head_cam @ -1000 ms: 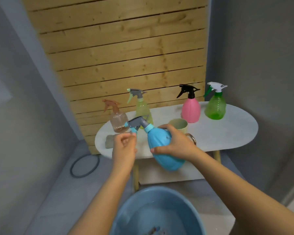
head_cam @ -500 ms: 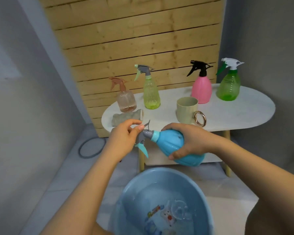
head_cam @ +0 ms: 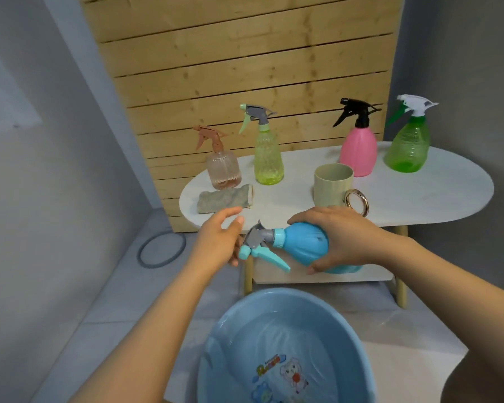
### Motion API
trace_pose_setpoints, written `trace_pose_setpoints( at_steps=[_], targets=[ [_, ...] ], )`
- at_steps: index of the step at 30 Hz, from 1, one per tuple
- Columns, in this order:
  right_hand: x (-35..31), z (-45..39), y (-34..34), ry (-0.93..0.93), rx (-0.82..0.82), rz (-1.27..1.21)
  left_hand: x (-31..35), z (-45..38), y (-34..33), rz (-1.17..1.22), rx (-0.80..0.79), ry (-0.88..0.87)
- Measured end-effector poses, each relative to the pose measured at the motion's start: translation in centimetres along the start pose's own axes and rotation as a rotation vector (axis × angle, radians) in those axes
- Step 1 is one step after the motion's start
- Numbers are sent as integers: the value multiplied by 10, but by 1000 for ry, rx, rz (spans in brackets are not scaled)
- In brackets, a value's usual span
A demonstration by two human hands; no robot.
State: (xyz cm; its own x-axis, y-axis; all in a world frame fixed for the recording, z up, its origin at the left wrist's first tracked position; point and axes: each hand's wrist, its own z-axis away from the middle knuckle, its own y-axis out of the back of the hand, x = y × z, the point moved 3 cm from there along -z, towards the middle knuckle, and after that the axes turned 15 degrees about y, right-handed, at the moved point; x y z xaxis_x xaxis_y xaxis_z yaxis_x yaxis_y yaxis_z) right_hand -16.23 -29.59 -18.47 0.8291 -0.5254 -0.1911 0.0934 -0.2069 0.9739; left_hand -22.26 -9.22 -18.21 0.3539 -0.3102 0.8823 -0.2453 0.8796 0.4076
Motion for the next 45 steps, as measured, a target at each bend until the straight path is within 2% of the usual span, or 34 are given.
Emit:
trace_pose_setpoints(
  at_steps=[3,5,7,10,12,15,18,21,23,25,28,31,34,36,39,42,45],
  targets=[
    [6,2,1,-23,16,-146,2,2,5,105,-257,-33],
    [10,2,2,-47,5,-228,0,2,5,35,-372,-92],
    [12,2,2,-54,-34,-265,-1,0,6,-90,-324,-148],
    [8,-1,-1,-26,-60,-221,1,-5,6,-135,-86,-122],
    [0,-4,-1,15,-23,-148,-5,-13,4,-34,-25,16],
    [-6,-8,-2,60,46,27,-10,-15,-1,199,-52,271],
    [-8,-10,-2,64,112,181,-11,-16,-6,346,-46,365],
    [-13,-12,-2,88,215,269,-5,-17,-6,425,34,320],
    [-11,-13,-2,61,160,241,0,-20,-2,394,76,190],
    [-3,-11,-4,-2,93,125,4,-21,-2,370,-28,99],
    [8,-7,-5,-25,52,94,0,-19,-6,68,-125,23],
    [12,-5,-5,-11,24,88,-3,-20,-9,-91,-52,-68],
    [11,-5,-5,7,38,28,-5,-24,-6,-131,55,-120],
    [10,-3,-3,20,56,-6,-7,-28,-4,-83,16,-103],
    [13,1,2,12,64,-7,-10,-30,-1,38,-84,29],
    [23,5,4,-61,69,43,-12,-39,16,93,-9,85],
    [35,11,3,-193,85,-27,-23,-49,36,178,96,193]
  ],
)
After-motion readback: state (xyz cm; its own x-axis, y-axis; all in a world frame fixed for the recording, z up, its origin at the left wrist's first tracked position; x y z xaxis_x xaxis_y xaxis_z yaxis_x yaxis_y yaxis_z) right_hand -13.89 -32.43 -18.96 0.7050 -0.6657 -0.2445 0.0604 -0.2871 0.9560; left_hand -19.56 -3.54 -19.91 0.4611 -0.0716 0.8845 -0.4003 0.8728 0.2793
